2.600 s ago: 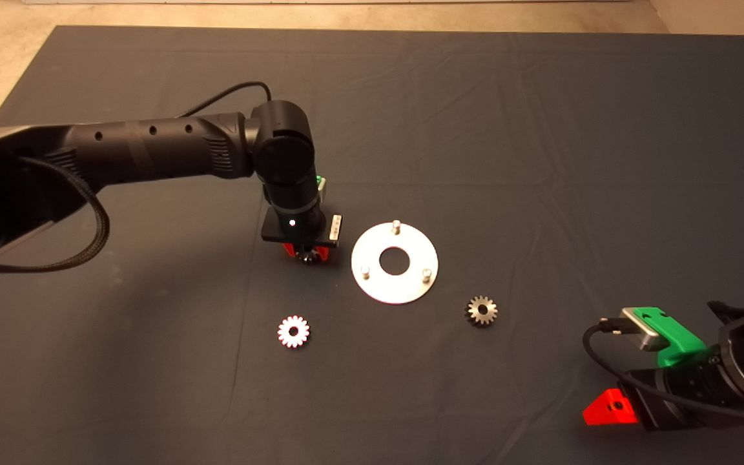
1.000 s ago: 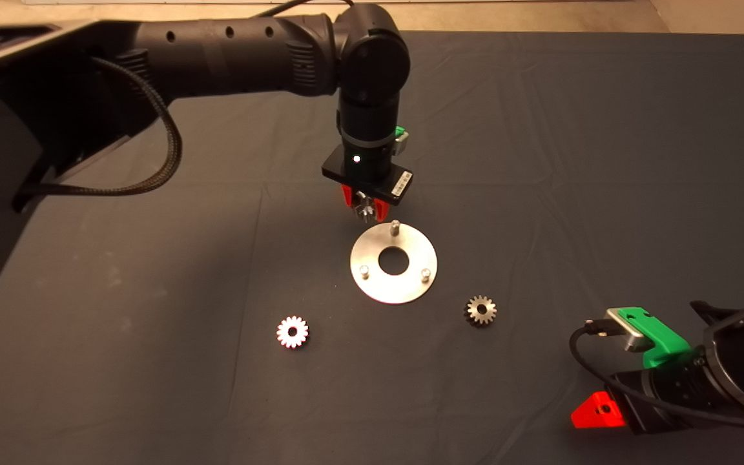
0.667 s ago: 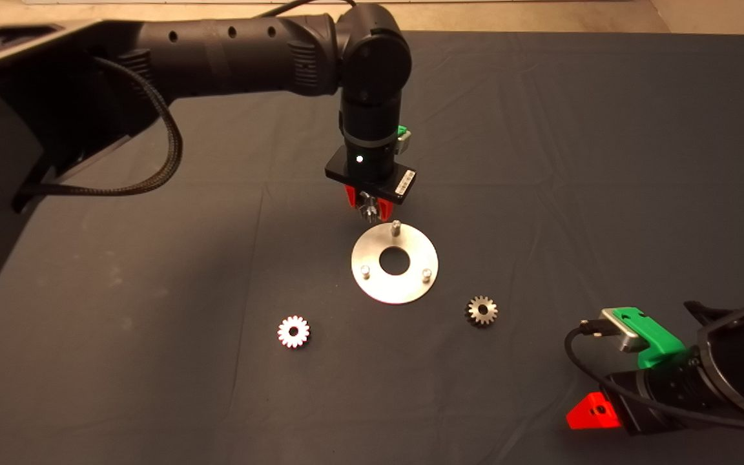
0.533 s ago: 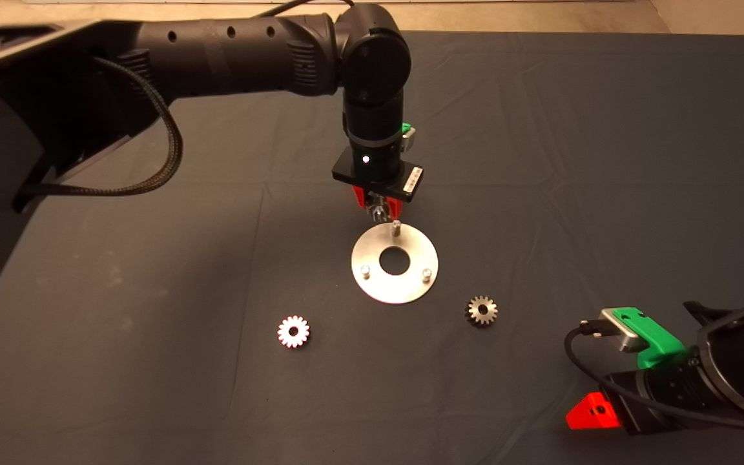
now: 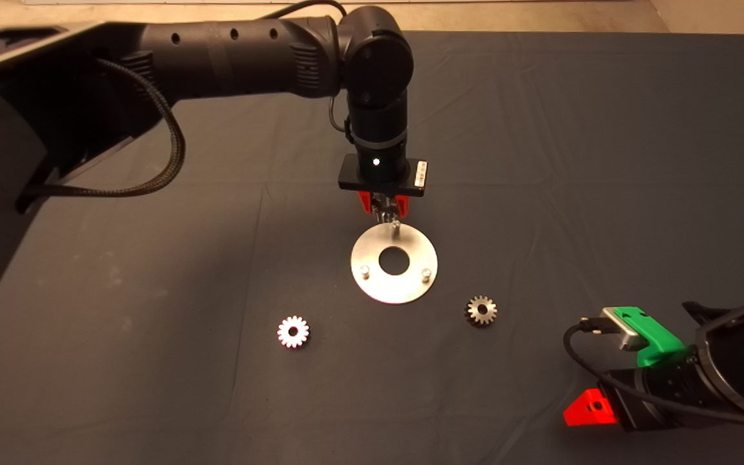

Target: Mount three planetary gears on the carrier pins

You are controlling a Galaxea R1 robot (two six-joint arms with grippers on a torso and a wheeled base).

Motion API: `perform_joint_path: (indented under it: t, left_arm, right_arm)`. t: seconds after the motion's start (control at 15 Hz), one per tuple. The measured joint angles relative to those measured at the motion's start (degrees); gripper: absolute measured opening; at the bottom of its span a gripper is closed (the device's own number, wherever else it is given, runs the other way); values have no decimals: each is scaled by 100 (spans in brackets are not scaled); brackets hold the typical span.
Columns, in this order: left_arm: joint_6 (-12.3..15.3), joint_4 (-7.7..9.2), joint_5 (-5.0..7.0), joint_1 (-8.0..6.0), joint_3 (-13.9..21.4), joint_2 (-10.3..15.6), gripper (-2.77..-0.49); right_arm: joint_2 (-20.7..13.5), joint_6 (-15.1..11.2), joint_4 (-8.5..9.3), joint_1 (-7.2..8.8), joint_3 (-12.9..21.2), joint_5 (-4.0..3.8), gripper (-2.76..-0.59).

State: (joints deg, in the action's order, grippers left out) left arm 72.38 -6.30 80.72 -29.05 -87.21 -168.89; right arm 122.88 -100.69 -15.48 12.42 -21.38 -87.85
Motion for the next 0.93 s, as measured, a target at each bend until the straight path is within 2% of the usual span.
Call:
perform_joint_path:
  t: [0.07,0.27,0.4,0.47,0.53,0.6,0.73,0.8,0.93]
  left_arm:
    - [82,0,-61,-2,15,0,-230]
    - [253,7,-411,17,48,-7,-230]
    - [491,9,-494,72,52,-16,-230]
    - [534,9,-600,114,59,-16,-230]
    - [559,7,-759,176,63,-16,-230]
    - [589,7,-879,287,66,-16,-230]
    - [609,7,-895,557,69,-21,-230]
    - [620,9,-890,649,69,-22,-230]
    - [622,7,-894,649,69,-18,-230]
  right_arm:
    - [2,-55,2,0,2,0,-60]
    - [49,-177,7,0,1,4,-60]
    - [61,-230,11,0,0,-2,-60]
    - [63,-234,11,-2,2,4,-60]
    - [63,-253,13,0,2,0,-60]
    - [66,-267,16,0,2,2,-60]
    - [66,-274,16,0,2,0,-60]
    - [64,-281,18,0,2,0,-60]
    - [91,-291,18,0,0,4,-60]
